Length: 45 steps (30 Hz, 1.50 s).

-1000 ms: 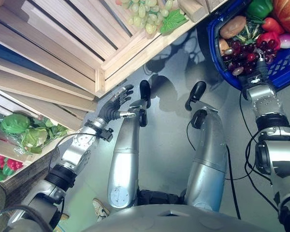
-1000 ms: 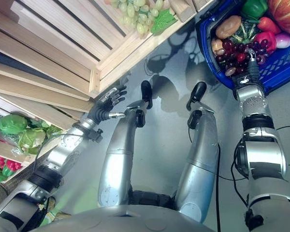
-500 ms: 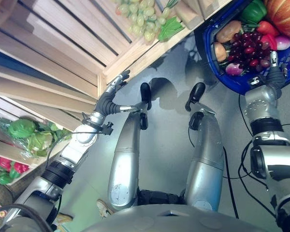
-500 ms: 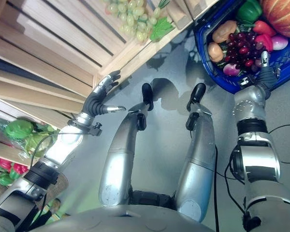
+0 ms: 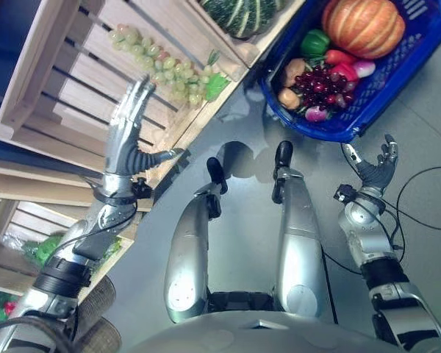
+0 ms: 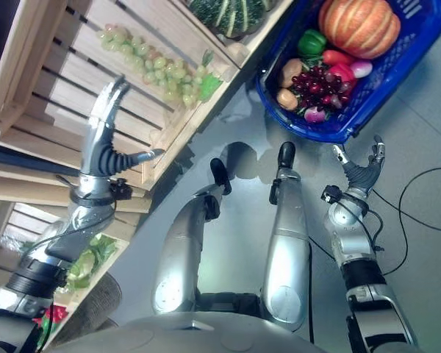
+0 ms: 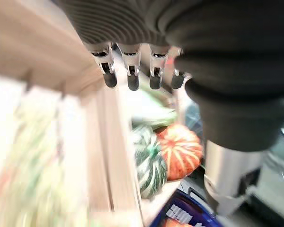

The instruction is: Pick up fruits and vegetables into the basket

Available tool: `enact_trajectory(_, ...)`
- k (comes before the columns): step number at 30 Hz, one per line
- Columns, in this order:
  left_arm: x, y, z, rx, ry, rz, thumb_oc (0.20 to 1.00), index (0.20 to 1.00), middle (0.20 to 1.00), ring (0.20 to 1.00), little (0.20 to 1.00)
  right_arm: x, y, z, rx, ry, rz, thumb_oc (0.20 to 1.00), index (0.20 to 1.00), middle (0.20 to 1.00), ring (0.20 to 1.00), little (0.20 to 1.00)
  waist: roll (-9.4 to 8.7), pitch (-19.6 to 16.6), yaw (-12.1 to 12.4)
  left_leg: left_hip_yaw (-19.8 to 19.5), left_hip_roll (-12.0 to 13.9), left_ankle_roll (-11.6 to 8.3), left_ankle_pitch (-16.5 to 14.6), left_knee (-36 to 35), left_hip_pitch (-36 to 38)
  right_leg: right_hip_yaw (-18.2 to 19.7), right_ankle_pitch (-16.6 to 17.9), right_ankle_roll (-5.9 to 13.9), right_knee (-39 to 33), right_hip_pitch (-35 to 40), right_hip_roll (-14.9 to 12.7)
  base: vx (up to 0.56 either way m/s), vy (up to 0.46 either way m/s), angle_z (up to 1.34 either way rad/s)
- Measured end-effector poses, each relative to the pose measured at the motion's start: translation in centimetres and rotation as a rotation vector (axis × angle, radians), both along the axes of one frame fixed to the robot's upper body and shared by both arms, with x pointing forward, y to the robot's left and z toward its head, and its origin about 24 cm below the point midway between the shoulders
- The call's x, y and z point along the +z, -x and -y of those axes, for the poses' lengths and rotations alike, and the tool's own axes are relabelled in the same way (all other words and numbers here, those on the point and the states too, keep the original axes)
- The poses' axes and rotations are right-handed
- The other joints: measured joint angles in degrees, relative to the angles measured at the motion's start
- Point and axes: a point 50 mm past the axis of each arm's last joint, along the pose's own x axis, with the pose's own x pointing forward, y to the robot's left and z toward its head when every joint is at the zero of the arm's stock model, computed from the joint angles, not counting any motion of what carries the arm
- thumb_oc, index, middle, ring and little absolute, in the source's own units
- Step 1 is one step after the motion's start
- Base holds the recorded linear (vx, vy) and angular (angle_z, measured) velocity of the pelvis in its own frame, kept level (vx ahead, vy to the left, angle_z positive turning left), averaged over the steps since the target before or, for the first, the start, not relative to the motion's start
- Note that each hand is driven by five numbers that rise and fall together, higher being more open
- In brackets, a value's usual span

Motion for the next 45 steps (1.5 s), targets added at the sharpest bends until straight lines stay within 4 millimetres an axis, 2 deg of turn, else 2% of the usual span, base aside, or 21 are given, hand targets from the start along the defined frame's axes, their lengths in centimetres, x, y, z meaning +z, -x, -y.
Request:
enact_trajectory(3,1.1,0.0,-1.8,0.178,-0.157,0.119,1.0,1.0,1.0,1.0,1.0,-0.2,0.8,-0.8,0.07,0.086,-0.024,1.0,1.0,1.0,1.0,1.0,0.05,0.0,-1.3,0.8,0.1,-0.28,0.1,-1.0,3.1,0.5,0.0,0.01,-0.4,2.2,0.3,0.04,0.093,-0.14)
enact_trajectory(8,2.4,-0.1,-4.3,0.42,-0.457,0.24,1.0,1.0,1.0,1.0,1.0,1.5,1.6,-0.7,0.177,0.225,0.003,1.0,1.0,1.0,1.0,1.0,0.06,0.0,-3.0,1.7,0.1,-0.63,-0.1,-1.8,6.2,1.0,0.0,0.01,-1.4,4.7,1.0,0.04,0.101,-0.11)
enact_trajectory(12,1.7,-0.4,-6.6,0.589,-0.569,0.21,1.0,1.0,1.0,1.0,1.0,3.0,1.8,-0.2,0.223,0.285,0.028,1.0,1.0,1.0,1.0,1.0,0.07,0.0,-4.0,3.0,0.2,-0.62,-0.7,-1.9,7.8,2.2,0.2,0.22,-1.7,5.6,1.5,0.05,0.09,-0.14)
enact_trajectory(16,1.1,-0.4,-7.4,0.682,-0.626,0.198,1.0,1.0,1.0,1.0,1.0,3.4,1.9,0.0,0.247,0.276,0.03,1.0,1.0,1.0,1.0,1.0,0.07,0.0,-5.4,3.7,0.4,-0.66,-1.2,-1.6,8.5,2.8,0.1,0.32,-1.9,6.0,1.9,0.1,0.09,-0.1)
enact_trajectory(19,0.0,-1.1,-7.5,0.681,-0.697,0.141,1.0,1.0,1.0,1.0,1.0,3.3,2.2,-0.1,0.275,0.224,0.025,1.0,1.0,1.0,1.0,1.0,0.14,-0.1,-5.6,4.4,1.0,-0.84,-2.0,-0.7,9.3,3.8,0.2,0.41,-1.9,6.4,2.8,0.03,0.077,-0.2)
enact_trajectory(22,-1.3,-1.8,-7.2,0.643,-0.738,0.07,1.0,1.0,1.0,1.0,1.0,3.7,2.3,-0.4,0.315,0.198,0.039,1.0,1.0,1.0,1.0,1.0,0.19,-0.1,-7.2,5.4,1.2,-0.71,-2.8,0.0,9.4,4.9,0.3,0.44,-1.8,6.1,3.1,0.07,0.102,-0.2)
enact_trajectory(27,-1.5,-3.7,-7.2,0.617,-0.685,-0.077,1.0,1.0,1.0,1.0,1.0,4.6,2.2,-1.0,0.374,0.216,0.059,1.0,1.0,1.0,1.0,1.0,0.2,-0.1,-9.9,7.2,1.2,-0.4,-3.6,0.7,8.5,6.9,0.7,1.0,-1.6,4.3,3.5,0.04,0.115,-0.18)
enact_trajectory(33,-1.0,-5.6,-7.7,0.651,-0.676,-0.144,1.0,1.0,1.0,1.0,1.0,5.1,2.0,-1.0,0.403,0.247,0.061,1.0,1.0,1.0,1.0,1.0,0.21,-0.1,-11.0,8.0,1.5,-0.37,-4.7,2.5,6.1,8.2,0.8,1.19,-0.7,1.6,4.0,0.01,0.09,-0.1)
enact_trajectory(45,-2.6,-7.1,-10.3,0.788,-0.709,-0.334,1.0,1.0,1.0,1.0,1.0,5.7,1.9,-1.2,0.419,0.257,0.082,1.0,1.0,1.0,1.0,1.0,0.21,-0.1,-11.7,8.5,1.4,-0.34,-4.8,3.3,1.8,8.9,0.9,1.1,0.4,-3.3,4.0,0.0,0.081,-0.02)
